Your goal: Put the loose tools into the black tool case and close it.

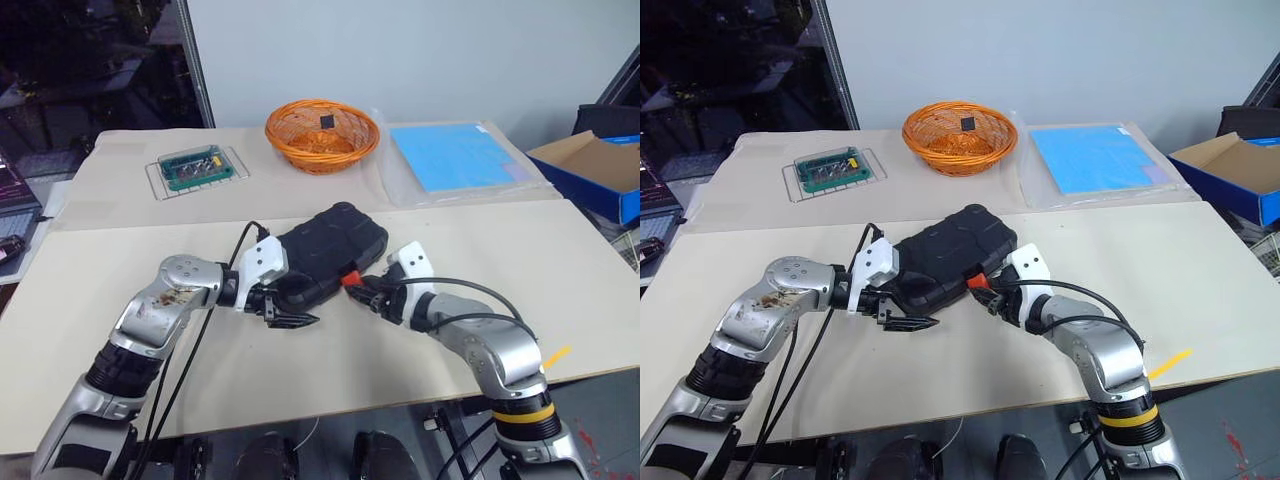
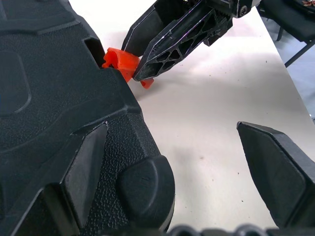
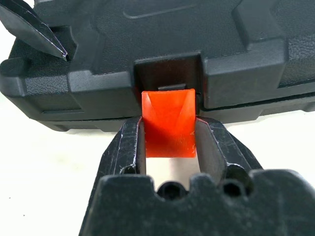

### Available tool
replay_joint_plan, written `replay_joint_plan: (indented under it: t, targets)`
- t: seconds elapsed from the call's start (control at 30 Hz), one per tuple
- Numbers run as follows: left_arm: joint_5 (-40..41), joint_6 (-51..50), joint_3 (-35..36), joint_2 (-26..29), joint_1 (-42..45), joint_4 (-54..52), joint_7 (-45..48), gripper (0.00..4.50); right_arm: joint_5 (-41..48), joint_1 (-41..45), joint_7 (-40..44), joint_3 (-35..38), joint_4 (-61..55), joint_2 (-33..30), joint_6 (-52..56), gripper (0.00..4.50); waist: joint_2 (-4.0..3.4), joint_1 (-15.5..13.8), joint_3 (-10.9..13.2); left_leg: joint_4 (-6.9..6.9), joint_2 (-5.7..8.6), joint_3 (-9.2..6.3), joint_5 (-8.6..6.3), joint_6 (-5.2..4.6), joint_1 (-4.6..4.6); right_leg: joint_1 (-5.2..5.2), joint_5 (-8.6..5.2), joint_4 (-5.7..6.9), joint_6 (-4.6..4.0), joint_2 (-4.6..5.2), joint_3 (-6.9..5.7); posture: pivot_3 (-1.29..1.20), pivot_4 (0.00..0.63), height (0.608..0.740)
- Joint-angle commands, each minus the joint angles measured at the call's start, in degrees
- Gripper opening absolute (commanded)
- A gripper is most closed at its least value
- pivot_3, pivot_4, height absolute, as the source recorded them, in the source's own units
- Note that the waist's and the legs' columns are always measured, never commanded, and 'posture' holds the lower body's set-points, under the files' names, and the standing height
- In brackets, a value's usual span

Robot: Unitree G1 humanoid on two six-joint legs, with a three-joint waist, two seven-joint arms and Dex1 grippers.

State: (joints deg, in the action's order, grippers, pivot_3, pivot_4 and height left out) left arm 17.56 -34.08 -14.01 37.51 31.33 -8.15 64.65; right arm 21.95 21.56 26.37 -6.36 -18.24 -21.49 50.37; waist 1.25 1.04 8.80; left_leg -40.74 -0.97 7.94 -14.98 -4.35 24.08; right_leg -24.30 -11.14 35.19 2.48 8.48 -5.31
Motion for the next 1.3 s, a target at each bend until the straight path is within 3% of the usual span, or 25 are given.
replay_joint_plan:
  t: [0.03,0.6,0.63,0.7,0.97,1.1,1.13,1.2,1.27,1.3]
  targets:
    - [-2.0,-3.6,-3.5,0.8,-1.5,2.1,-0.4,4.5,-0.2,3.1,1.2,0.6,-0.7,0.5,-4.1,1.15,-0.01,0.0,0.0,0.0,-0.01,0.0,0.01,0.02,-0.03,0.01,0.01,0.02,-0.01,0.0,0.0,0.0,0.15,0.74]
    - [-1.6,-4.1,-3.8,0.8,-2.7,1.3,-1.4,4.5,-1.9,5.8,3.7,-0.6,5.9,3.2,-6.6,1.15,-0.08,0.2,0.0,0.01,-0.15,0.06,-0.19,0.49,-0.34,0.02,0.05,0.05,-0.07,-0.03,0.0,0.0,0.15,0.74]
    - [-1.6,-4.2,-3.7,0.8,-2.7,1.4,-1.5,4.5,-2.5,5.6,3.2,-0.6,5.8,3.1,-6.7,2.15,-0.1,0.2,0.0,0.02,-0.16,0.06,-0.2,0.49,-0.36,0.02,0.05,0.05,-0.07,-0.03,0.01,0.0,0.15,0.74]
    - [-1.4,-4.3,-3.4,0.7,-2.6,1.6,-1.7,4.5,-2.1,4.6,3.6,0.1,3.9,2.2,-6.3,2.75,-0.13,0.2,0.0,0.03,-0.17,0.06,-0.2,0.51,-0.38,0.01,0.06,0.05,-0.09,-0.03,0.01,0.0,0.15,0.74]
    - [-1.2,-4.1,-3.1,0.4,-2.8,1.9,-2.3,4.5,2.5,0.4,3.4,5.2,-6.5,-1.5,0.8,2.75,-0.4,-0.4,0.0,0.05,-0.14,0.03,-0.25,0.46,-0.35,0.02,0.1,-0.08,-0.18,0.0,0.0,0.0,0.15,0.74]
    - [-1.3,-3.9,-3.2,0.2,-2.8,2.1,-2.6,4.5,3.6,-1.0,2.3,5.9,-7.0,-1.5,2.9,1.76,-0.49,-0.5,-0.1,0.08,-0.13,0.02,-0.31,0.39,-0.33,0.03,0.09,-0.13,-0.16,0.0,0.0,0.0,0.15,0.74]
    - [-1.3,-3.8,-3.2,0.2,-2.8,2.1,-2.7,4.5,3.4,-1.1,2.1,5.7,-6.7,-1.4,2.9,1.22,-0.5,-0.5,-0.1,0.08,-0.12,0.02,-0.37,0.27,-0.33,0.04,0.09,-0.14,-0.15,0.02,-0.01,0.0,0.15,0.74]
    - [-1.3,-3.8,-3.1,0.2,-2.8,2.2,-2.7,4.5,2.4,-0.7,1.6,4.9,-5.2,-1.0,2.7,0.8,-0.53,-0.5,-0.1,0.08,-0.12,0.02,-0.4,0.22,-0.33,0.03,0.07,-0.14,-0.12,0.03,0.0,0.0,0.15,0.74]
    - [-1.4,-3.7,-3.2,0.2,-2.8,2.3,-2.7,4.5,0.7,0.1,1.3,2.9,-2.7,-1.0,1.6,0.04,-0.54,-0.5,-0.1,0.08,-0.12,0.01,-0.42,0.2,-0.33,0.03,0.06,-0.14,-0.12,0.02,-0.01,0.0,0.15,0.74]
    - [-1.4,-3.6,-3.2,0.2,-2.8,2.4,-2.8,4.5,-0.5,0.8,1.2,1.8,-0.8,-0.9,0.7,0.04,-0.55,-0.5,-0.1,0.08,-0.12,0.01,-0.42,0.2,-0.33,0.03,0.06,-0.14,-0.12,0.02,-0.01,0.0,0.15,0.74]
